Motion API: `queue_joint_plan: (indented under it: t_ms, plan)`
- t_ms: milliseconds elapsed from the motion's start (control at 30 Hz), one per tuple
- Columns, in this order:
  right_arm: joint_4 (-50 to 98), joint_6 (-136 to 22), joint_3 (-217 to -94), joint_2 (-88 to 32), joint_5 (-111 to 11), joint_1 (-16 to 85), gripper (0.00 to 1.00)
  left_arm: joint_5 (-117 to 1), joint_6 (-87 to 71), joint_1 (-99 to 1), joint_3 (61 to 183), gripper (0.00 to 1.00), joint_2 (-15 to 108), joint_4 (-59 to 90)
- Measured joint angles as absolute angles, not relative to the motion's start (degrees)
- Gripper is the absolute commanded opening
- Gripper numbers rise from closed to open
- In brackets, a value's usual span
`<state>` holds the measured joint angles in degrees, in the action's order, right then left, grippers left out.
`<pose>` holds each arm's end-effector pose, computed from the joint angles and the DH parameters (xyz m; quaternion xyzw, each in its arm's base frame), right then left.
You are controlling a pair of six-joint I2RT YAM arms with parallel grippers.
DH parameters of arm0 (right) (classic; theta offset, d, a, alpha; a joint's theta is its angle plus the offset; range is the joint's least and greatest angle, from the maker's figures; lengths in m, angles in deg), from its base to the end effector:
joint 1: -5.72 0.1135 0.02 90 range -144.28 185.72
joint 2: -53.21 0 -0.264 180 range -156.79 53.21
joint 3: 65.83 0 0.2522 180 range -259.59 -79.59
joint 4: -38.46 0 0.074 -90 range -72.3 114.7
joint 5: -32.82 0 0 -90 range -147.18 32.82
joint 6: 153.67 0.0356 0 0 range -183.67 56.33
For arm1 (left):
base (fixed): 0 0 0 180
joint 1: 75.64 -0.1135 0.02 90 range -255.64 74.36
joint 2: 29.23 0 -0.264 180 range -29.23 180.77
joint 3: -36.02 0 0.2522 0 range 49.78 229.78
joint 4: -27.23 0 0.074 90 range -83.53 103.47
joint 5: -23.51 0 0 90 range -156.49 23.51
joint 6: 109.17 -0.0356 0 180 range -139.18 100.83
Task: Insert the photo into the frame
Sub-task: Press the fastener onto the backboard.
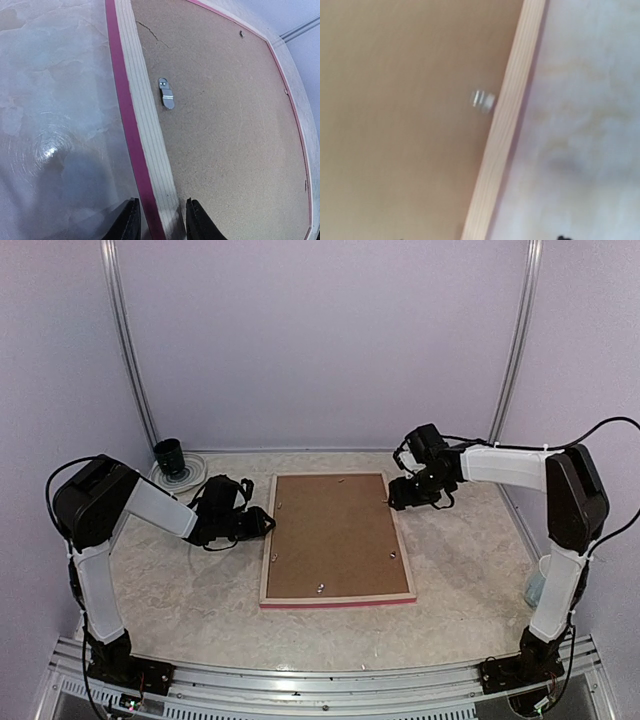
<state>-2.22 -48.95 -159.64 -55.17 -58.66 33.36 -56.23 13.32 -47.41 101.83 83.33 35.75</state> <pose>0.3635 0.1893 0.2105 -0.1035 0.9487 0.0964 0.2829 0.3316 -0.1852 0.1061 0.0057 0.8969 -0.2892 0.3345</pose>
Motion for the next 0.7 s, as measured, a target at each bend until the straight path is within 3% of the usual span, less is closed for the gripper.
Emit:
queue_joint_plan:
  t_ms: [300, 700]
  plan:
    - [-4.5, -47.8, -147.7, -48.3, -52.7, 34.8, 0.66, -56.2, 13.3, -47.4, 101.8, 0.32, 83.3, 35.8]
    - [-5.7, -46.0, -145.3, -48.3, -50.3, 38.5, 0.63, -56.2, 13.3, -47.4, 101.8, 0.32, 83.3, 36.0]
